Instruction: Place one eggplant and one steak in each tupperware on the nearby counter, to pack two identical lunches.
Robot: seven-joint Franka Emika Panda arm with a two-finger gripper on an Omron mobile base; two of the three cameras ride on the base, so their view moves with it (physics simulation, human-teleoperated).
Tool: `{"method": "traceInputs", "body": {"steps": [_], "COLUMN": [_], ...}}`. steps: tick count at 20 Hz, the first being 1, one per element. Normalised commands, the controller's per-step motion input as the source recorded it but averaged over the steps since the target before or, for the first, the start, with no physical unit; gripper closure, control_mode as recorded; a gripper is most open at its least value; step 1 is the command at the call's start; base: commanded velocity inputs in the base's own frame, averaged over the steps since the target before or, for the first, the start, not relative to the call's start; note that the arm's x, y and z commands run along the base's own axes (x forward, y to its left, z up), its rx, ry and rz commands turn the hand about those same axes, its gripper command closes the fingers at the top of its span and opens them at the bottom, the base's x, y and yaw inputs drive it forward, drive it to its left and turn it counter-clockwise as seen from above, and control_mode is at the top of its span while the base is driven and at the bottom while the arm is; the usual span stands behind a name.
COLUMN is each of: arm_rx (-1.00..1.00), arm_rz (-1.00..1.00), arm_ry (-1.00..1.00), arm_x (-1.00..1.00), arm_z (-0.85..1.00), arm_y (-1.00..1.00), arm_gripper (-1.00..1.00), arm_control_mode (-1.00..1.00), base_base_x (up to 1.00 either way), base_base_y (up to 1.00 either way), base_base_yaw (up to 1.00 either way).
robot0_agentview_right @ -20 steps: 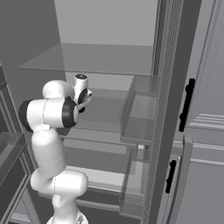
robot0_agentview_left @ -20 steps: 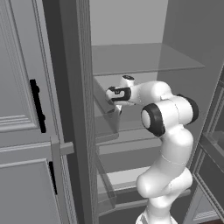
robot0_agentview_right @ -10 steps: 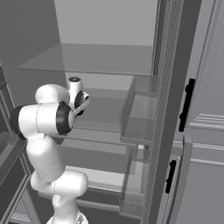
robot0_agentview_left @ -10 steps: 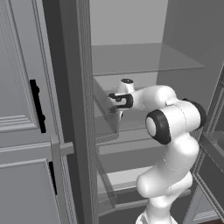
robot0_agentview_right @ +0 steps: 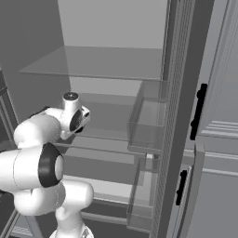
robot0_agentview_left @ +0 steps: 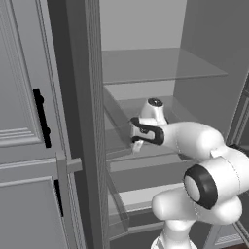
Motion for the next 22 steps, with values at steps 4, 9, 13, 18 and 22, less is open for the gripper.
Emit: {"method": "traceInputs", "body": {"steps": [4,9,13,18,22], "arm_rx": [0.07,0.06,0.02,0.05,0.05], "arm_rz": [-0.15,-0.27,-0.35,-0.36,-0.22], "arm_ry": [-0.08,-0.09,-0.11,-0.07,-0.12], "arm_x": [-1.00,-1.00,-1.00,-1.00,-1.00], "arm_z": [0.45,0.98,1.00,0.95,0.86], "arm_y": [-0.23,-0.30,-0.19,-0.17,-0.16], "arm_gripper": [1.00,1.00,1.00,1.00,1.00], "arm_control_mode": [-1.00,-1.00,-1.00,-1.00,-1.00], "base_base_x": [0.00,0.00,0.00,0.00,0.00], "base_base_y": [0.00,0.00,0.00,0.00,0.00], "base_base_yaw": [0.00,0.00,0.00,0.00,0.00]}}
